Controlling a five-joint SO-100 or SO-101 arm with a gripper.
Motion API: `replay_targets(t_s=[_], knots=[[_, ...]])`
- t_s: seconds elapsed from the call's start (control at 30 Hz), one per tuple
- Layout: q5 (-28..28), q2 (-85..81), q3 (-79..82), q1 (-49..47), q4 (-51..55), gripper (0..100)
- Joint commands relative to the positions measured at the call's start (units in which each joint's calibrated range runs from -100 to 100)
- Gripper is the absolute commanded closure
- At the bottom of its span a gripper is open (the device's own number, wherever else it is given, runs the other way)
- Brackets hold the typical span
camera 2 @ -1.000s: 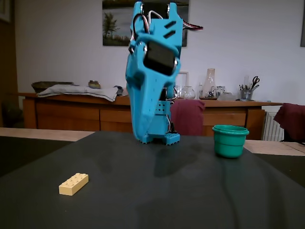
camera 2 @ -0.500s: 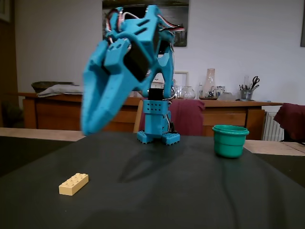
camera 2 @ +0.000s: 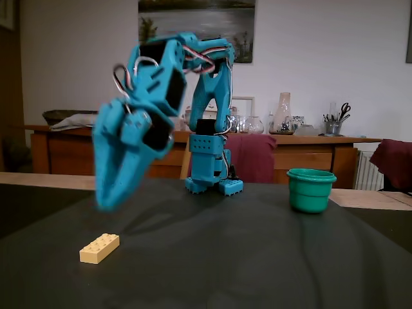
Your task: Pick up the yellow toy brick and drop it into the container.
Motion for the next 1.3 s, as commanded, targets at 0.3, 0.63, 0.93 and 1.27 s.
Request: replay_targets(t_s=[0.3,0.63,0.93,1.27], knots=[[1.9,-0.4,0.1,-0.2,-0.6,82],[4.2,-0.2,0.3,0.5,-5.2,75],[5.7,-0.2,0.3,1.4,-4.8,75],[6.9,5.3,-0.6,2.4,-6.1,76]])
